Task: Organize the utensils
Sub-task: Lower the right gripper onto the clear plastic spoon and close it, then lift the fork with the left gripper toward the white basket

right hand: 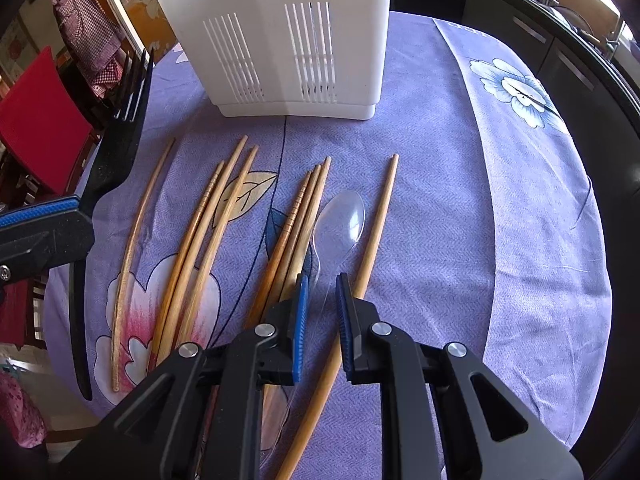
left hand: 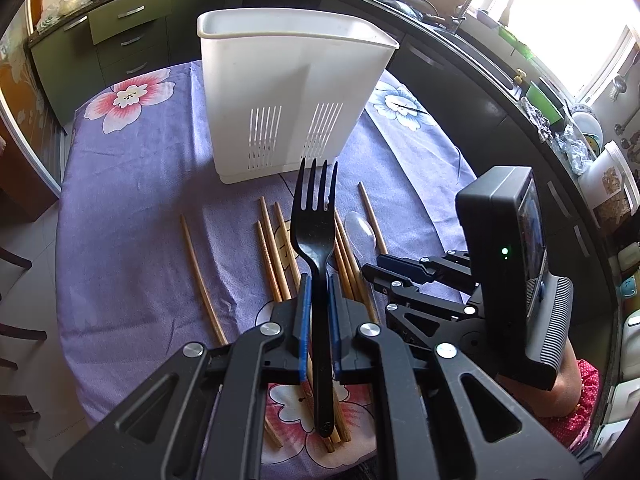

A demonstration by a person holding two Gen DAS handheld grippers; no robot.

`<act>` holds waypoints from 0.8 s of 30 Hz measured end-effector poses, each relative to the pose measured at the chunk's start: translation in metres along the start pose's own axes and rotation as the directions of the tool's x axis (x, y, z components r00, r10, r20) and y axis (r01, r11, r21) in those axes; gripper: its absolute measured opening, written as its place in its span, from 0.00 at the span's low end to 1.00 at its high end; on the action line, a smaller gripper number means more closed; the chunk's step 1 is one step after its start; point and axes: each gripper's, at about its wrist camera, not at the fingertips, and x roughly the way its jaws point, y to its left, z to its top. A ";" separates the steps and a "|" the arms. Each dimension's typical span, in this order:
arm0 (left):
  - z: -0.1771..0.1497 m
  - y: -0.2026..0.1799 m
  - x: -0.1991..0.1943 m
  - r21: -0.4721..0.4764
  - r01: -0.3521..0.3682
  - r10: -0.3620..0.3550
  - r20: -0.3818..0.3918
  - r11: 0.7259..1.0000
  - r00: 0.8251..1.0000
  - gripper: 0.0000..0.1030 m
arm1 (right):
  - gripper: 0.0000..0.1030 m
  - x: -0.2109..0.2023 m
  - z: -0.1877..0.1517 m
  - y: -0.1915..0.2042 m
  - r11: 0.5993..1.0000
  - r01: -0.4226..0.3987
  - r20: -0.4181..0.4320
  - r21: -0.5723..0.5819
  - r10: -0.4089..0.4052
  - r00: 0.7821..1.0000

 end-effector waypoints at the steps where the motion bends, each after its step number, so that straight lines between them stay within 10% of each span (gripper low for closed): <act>1: 0.000 0.000 0.000 -0.002 -0.001 0.001 0.000 1.000 1.000 0.08 | 0.15 0.002 0.001 0.002 1.000 0.004 -0.003 -0.005 -0.004 1.000; 10: 0.000 0.001 0.003 -0.004 -0.002 0.002 -0.006 1.000 1.000 0.08 | 0.11 0.008 -0.001 0.022 0.997 0.074 0.053 -0.037 -0.072 0.996; 24: 0.015 0.007 -0.025 -0.041 0.003 -0.001 0.069 0.999 0.998 0.08 | 0.09 -0.074 -0.004 -0.004 0.995 -0.101 0.281 0.017 0.092 0.955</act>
